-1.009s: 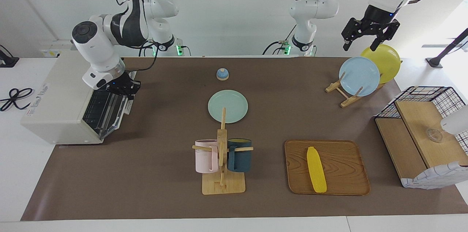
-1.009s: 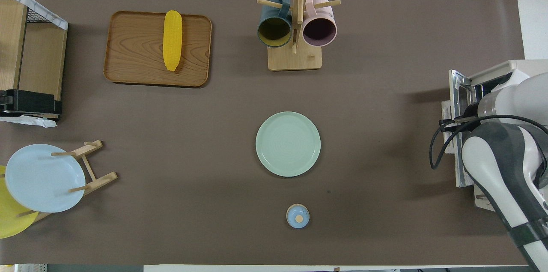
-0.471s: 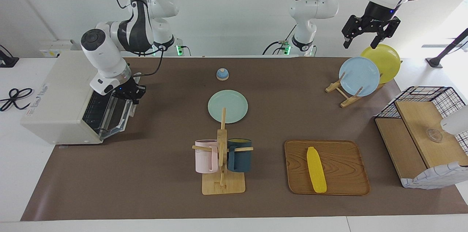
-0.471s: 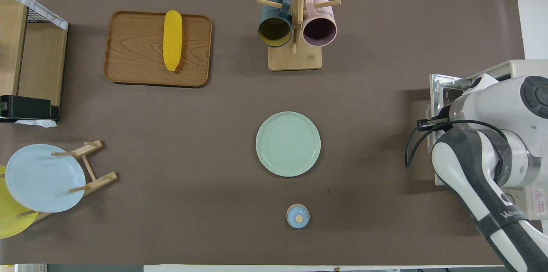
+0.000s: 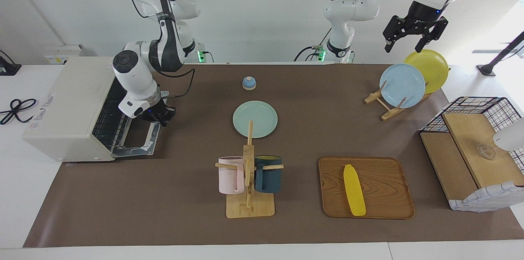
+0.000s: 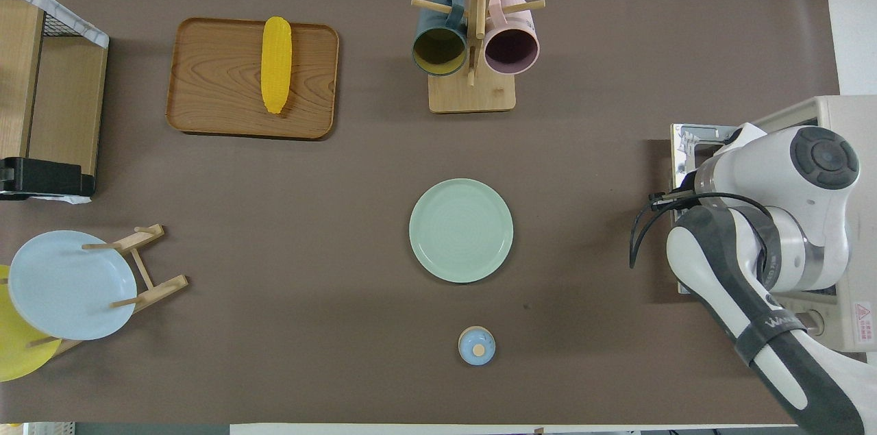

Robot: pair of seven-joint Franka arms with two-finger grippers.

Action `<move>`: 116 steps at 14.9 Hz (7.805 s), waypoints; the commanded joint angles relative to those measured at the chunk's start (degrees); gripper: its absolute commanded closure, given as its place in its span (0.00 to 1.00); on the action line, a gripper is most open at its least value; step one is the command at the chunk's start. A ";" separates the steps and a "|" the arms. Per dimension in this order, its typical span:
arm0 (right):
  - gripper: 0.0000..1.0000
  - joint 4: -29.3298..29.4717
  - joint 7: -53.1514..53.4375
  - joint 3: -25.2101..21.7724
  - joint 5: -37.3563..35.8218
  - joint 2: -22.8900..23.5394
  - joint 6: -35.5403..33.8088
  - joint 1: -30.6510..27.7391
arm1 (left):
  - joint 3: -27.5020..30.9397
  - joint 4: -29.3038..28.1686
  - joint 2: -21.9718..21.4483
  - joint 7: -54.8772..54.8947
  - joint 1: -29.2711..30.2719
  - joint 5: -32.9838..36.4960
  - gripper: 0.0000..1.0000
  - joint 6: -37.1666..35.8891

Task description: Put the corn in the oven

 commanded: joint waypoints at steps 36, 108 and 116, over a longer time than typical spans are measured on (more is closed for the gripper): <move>0.00 37.10 5.33 -1.37 -0.93 -4.83 -50.16 1.42 | 1.69 32.80 59.69 0.85 -7.07 -0.76 0.00 31.90; 0.00 39.23 15.15 9.06 0.64 -4.84 -48.00 2.57 | 3.18 -8.96 7.84 -7.35 -16.32 -3.40 0.00 14.26; 0.00 56.68 39.75 12.43 -4.36 14.99 -46.49 21.00 | 3.18 -2.10 6.61 0.58 -7.69 1.88 0.00 3.61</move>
